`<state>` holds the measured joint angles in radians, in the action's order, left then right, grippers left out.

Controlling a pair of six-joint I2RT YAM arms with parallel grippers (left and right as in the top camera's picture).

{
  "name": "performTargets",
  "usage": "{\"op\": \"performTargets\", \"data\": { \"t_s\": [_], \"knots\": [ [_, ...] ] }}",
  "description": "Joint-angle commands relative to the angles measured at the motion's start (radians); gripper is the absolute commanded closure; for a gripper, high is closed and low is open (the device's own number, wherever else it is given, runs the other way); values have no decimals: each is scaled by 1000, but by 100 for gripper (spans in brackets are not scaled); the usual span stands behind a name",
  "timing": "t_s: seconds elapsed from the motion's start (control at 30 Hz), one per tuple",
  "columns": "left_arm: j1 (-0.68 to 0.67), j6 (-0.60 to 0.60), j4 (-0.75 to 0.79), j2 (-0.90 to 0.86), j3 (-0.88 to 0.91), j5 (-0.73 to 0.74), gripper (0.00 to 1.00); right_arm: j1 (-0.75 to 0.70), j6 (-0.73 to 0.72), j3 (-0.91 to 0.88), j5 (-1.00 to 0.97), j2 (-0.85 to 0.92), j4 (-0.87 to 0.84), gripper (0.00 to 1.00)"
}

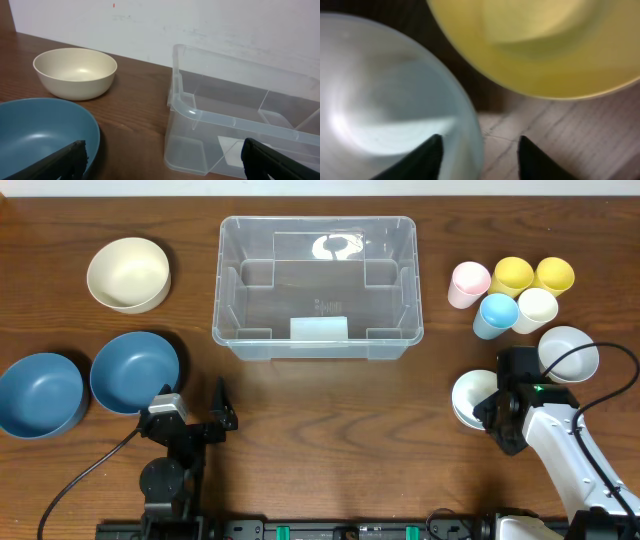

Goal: Pack container
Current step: 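Grasp the rim of the white bowl with the right gripper, then carry the white bowl into the bin and release it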

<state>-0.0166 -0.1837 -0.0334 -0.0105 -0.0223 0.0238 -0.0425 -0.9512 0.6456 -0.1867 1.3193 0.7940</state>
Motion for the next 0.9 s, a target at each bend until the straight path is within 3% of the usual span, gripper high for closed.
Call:
{"op": "performTargets", "data": {
  "t_s": [0.0, 0.1, 0.23, 0.5, 0.7, 0.87],
  "knots": [
    [5, -2, -38, 6, 18, -9, 2, -5, 7, -6, -23, 0, -14, 65],
    [5, -2, -38, 6, 18, -9, 2, -5, 11, -6, -23, 0, -16, 86],
    [5, -2, -38, 6, 18, -9, 2, -5, 31, -6, -22, 0, -14, 99],
    [5, -2, -38, 6, 18, -9, 2, -2, 156, 0, 56, -2, -14, 99],
    [5, -2, -38, 6, 18, -9, 2, 38, 429, 101, 254, -68, 71, 99],
    [5, -2, -38, 6, 18, -9, 2, 159, 637, 268, 375, -129, 250, 99]
  ]
}}
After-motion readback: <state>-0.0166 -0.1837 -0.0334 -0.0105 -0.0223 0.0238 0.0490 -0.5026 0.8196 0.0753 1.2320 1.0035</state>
